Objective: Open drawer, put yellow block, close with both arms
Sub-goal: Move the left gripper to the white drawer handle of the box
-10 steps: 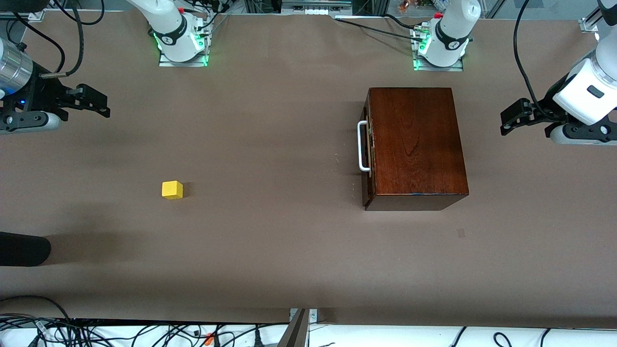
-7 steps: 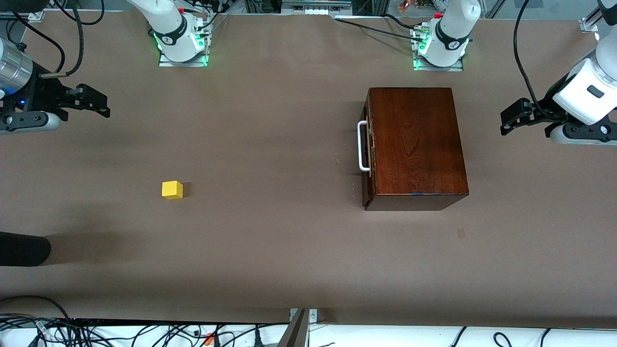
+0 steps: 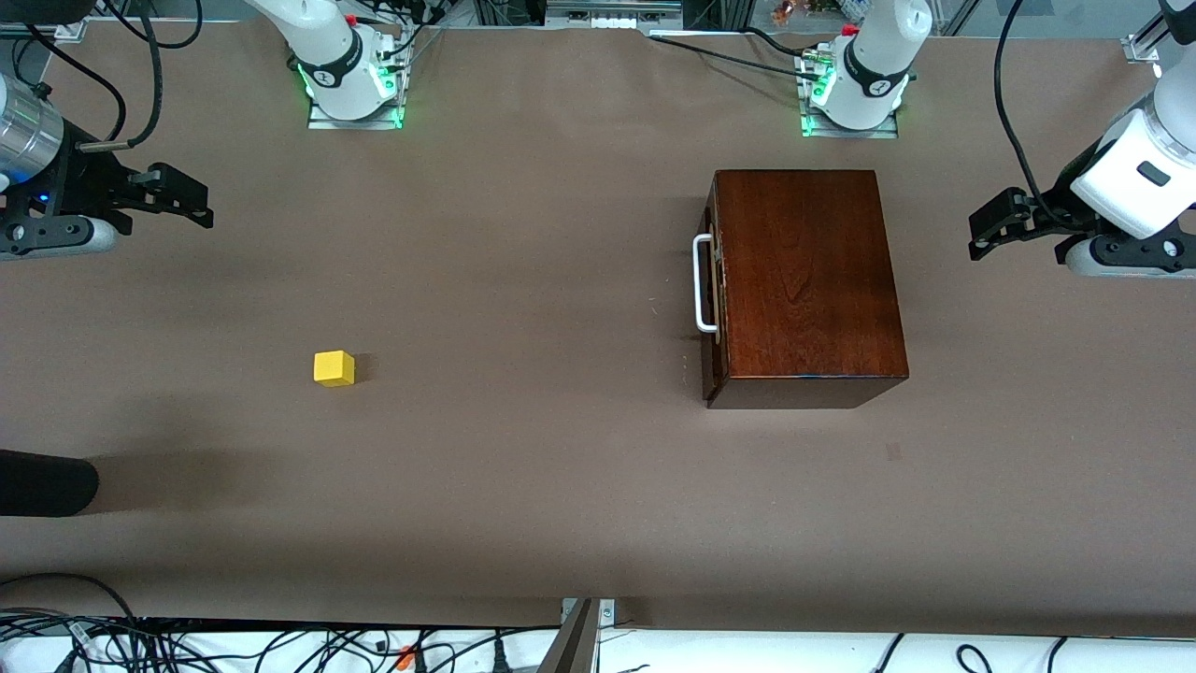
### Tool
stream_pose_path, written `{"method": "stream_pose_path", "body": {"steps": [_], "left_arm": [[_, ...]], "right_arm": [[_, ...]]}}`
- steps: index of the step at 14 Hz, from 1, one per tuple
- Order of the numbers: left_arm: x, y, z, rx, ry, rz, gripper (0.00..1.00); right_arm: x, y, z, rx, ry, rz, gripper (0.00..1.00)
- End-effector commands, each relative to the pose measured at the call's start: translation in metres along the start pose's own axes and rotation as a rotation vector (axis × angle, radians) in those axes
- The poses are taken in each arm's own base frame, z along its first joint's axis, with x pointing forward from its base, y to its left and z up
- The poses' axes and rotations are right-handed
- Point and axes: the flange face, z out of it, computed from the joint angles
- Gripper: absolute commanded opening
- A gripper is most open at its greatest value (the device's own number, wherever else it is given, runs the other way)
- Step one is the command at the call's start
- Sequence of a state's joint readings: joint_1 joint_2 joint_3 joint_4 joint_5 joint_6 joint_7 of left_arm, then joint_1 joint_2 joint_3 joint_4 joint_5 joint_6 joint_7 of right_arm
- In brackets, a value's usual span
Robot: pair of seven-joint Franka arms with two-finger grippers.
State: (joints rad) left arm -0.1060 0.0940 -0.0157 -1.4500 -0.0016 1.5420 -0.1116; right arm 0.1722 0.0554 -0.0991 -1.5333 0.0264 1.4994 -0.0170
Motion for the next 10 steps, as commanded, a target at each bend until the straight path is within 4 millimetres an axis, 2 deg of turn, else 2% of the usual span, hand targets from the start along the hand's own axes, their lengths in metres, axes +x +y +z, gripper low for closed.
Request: {"method": "stream_pose_path", "body": {"steps": [1, 2, 5, 9, 10], "left_arm": [[-0.014, 0.034, -0.005, -0.015, -0.001, 0.004, 1.00], [-0.016, 0.047, -0.004, -0.012, -0.003, 0.002, 1.00], [-0.032, 0.124, 0.005, -0.009, -0.016, -0.031, 1.00], [-0.078, 0.260, 0.034, 0.075, 0.008, -0.045, 1.00], [-0.088, 0.286, 0.045, 0.079, 0.015, -0.061, 1.00]], "right_arm": [[-0.001, 0.003, -0.005, -0.003, -0.006, -0.011, 1.00], [-0.001, 0.003, -0.005, -0.003, -0.006, -0.013, 1.00], [-0.001, 0.003, -0.004, -0.001, -0.006, -0.013, 1.00], [0.000, 0.004, -0.005, 0.000, 0.000, -0.010, 1.00], [0.001, 0.004, -0.004, 0.001, 0.000, -0.010, 1.00]]}}
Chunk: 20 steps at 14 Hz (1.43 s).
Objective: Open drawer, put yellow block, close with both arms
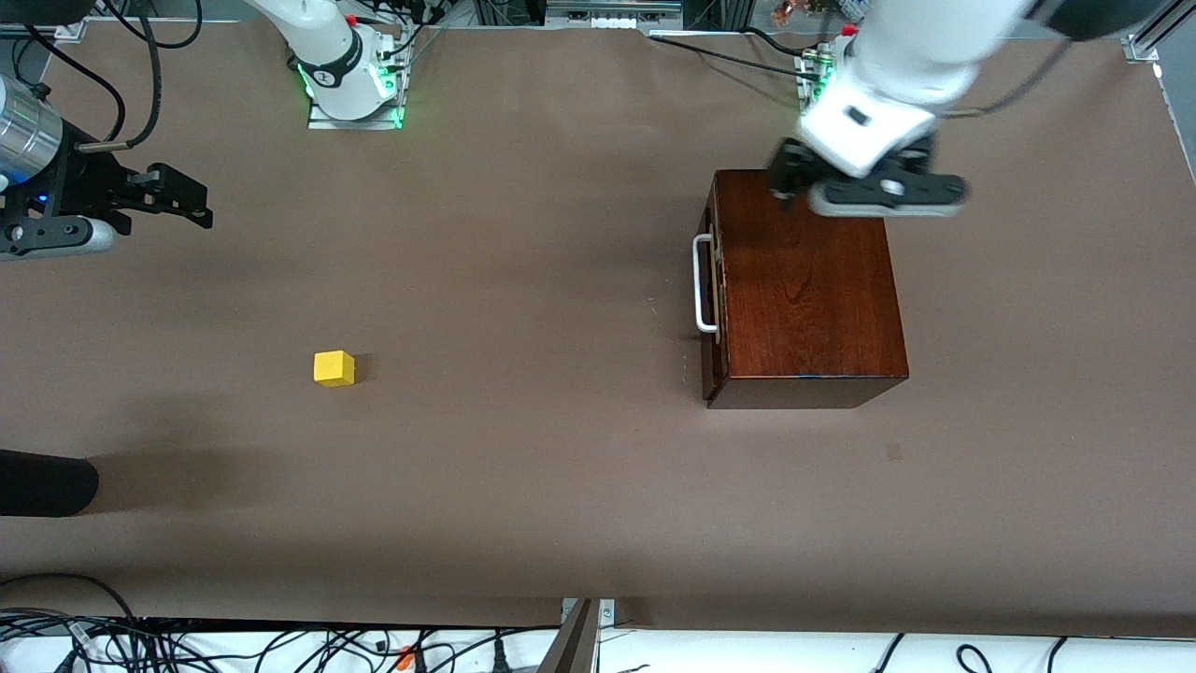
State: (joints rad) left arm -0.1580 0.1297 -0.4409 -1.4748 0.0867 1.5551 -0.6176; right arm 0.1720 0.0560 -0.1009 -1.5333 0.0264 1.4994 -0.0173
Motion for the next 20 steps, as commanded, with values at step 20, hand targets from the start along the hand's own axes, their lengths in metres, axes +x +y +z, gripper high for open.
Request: {"method": "stream_pose_path", "body": {"steps": [20], "left_arm": [[-0.033, 0.139, 0.270, 0.279, 0.101, 0.098, 1.00]], "right_arm": [[0.105, 0.004, 0.127, -0.024, 0.049, -0.007, 1.00]]}}
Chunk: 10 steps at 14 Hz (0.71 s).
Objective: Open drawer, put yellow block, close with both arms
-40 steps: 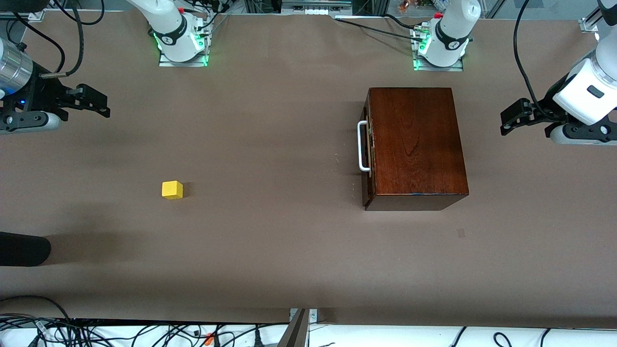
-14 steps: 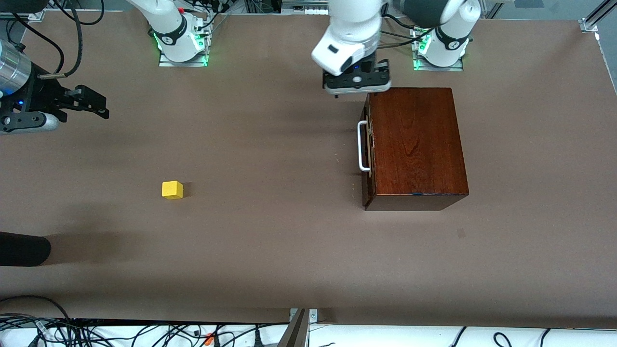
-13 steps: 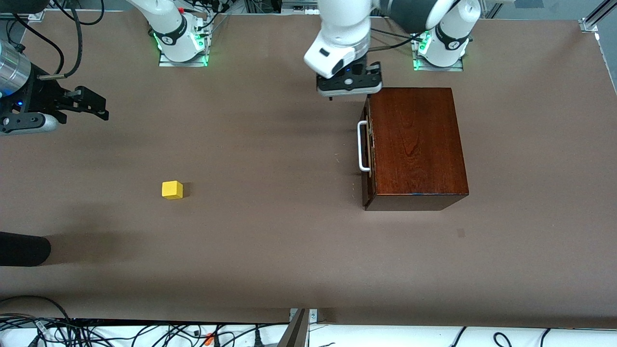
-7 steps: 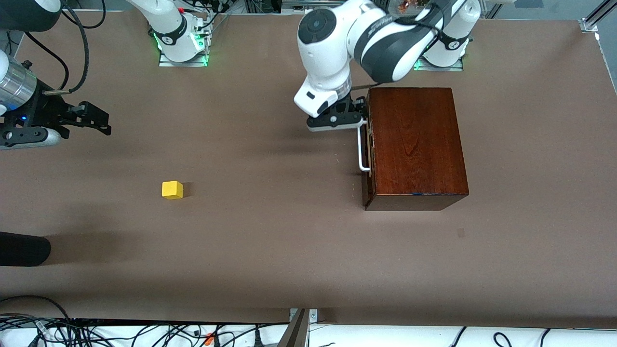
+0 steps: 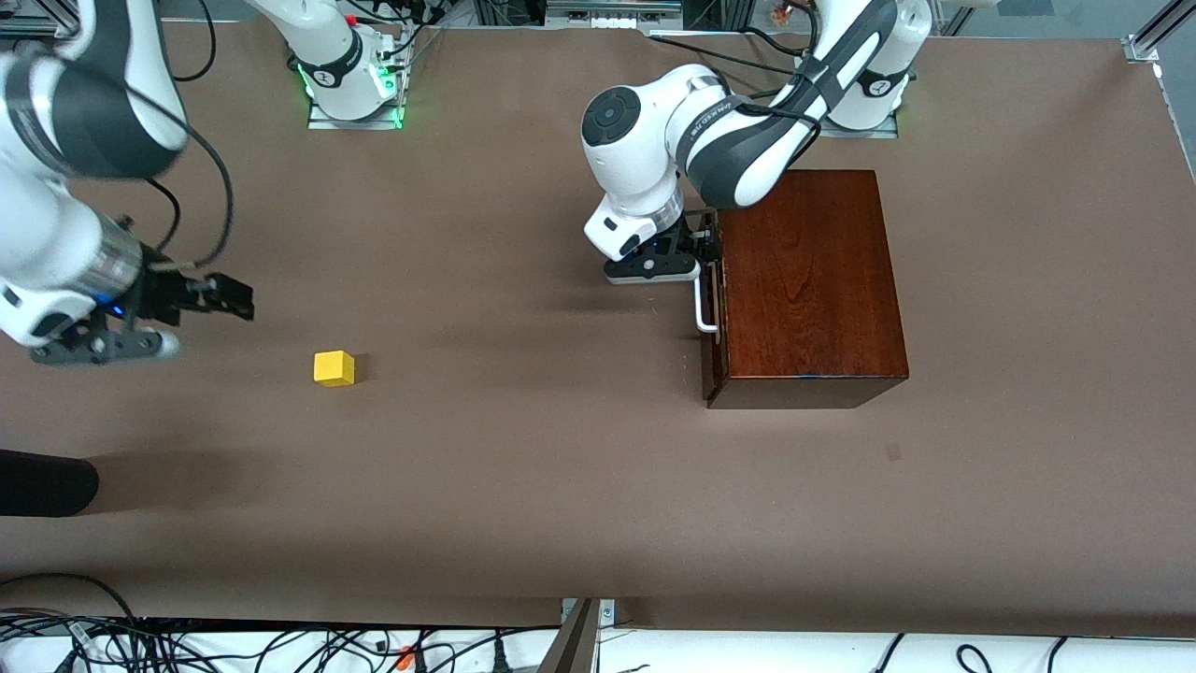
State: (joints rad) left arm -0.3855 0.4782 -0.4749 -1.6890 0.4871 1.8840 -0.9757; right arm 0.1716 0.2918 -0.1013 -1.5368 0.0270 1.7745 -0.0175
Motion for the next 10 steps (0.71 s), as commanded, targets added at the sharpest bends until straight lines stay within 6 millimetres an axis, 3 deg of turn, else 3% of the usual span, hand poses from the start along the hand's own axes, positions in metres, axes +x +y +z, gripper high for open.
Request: {"method": "stream_pose_path", "body": {"steps": [1, 4, 10], "left_arm": [[0.000, -0.002, 0.014, 0.028, 0.033, 0.020, 1.00], [0.001, 0.005, 0.030, 0.042, 0.035, 0.036, 1.00], [0.005, 0.018, 0.047, 0.045, 0.034, -0.024, 1.00]], "right_arm": [[0.024, 0.003, 0.043, -0.006, -0.012, -0.012, 1.00], [0.033, -0.007, 0.090, -0.008, -0.028, -0.027, 1.00], [0.008, -0.015, 0.205, -0.009, 0.002, -0.045, 1.00]]}}
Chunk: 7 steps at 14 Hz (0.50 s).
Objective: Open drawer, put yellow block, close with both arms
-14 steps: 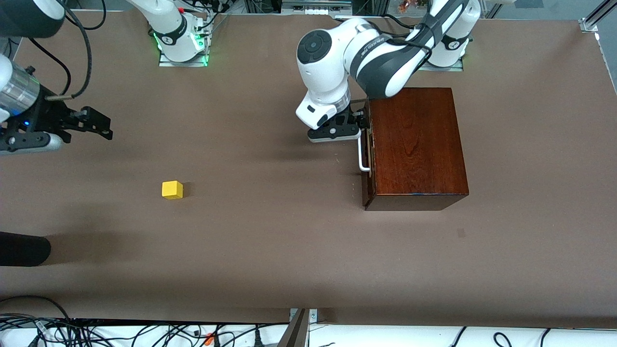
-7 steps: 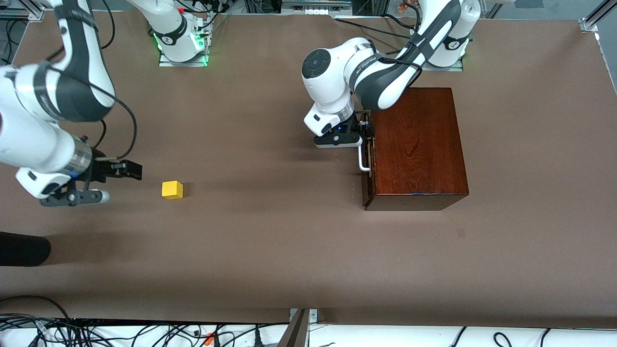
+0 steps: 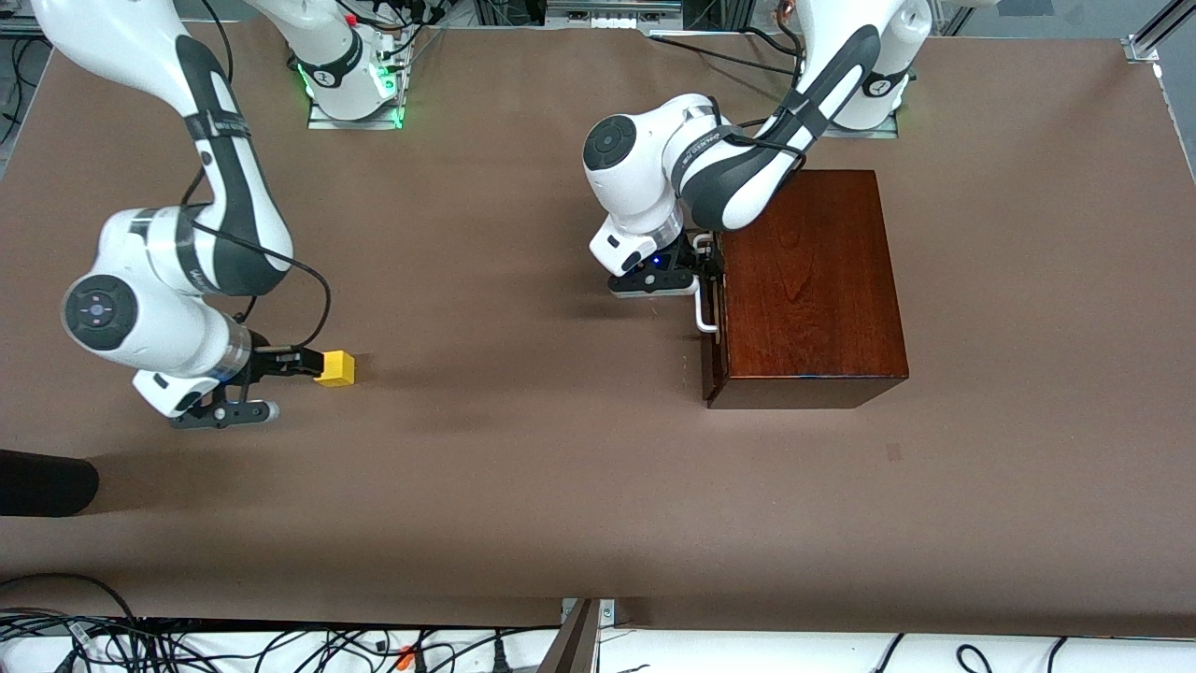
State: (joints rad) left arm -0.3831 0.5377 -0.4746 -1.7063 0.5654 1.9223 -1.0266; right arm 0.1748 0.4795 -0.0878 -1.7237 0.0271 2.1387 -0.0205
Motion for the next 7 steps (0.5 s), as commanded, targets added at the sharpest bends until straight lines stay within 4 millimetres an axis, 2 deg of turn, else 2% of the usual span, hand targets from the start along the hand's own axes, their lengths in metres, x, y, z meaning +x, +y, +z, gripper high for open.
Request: {"method": "stream_pose_path", "body": {"steps": [1, 5, 7], "left_arm": [[0.005, 0.011, 0.013, 0.013, 0.017, -0.025, 1.00], [0.010, 0.016, 0.019, 0.021, 0.032, -0.044, 1.00], [0.010, 0.017, 0.018, 0.019, 0.033, -0.042, 1.00]], "right_arm": [[-0.017, -0.012, 0.037, 0.010, 0.018, -0.054, 1.00], [-0.022, -0.014, 0.086, 0.008, 0.025, -0.128, 1.00], [-0.023, -0.019, 0.096, 0.011, 0.027, -0.161, 1.00]]}}
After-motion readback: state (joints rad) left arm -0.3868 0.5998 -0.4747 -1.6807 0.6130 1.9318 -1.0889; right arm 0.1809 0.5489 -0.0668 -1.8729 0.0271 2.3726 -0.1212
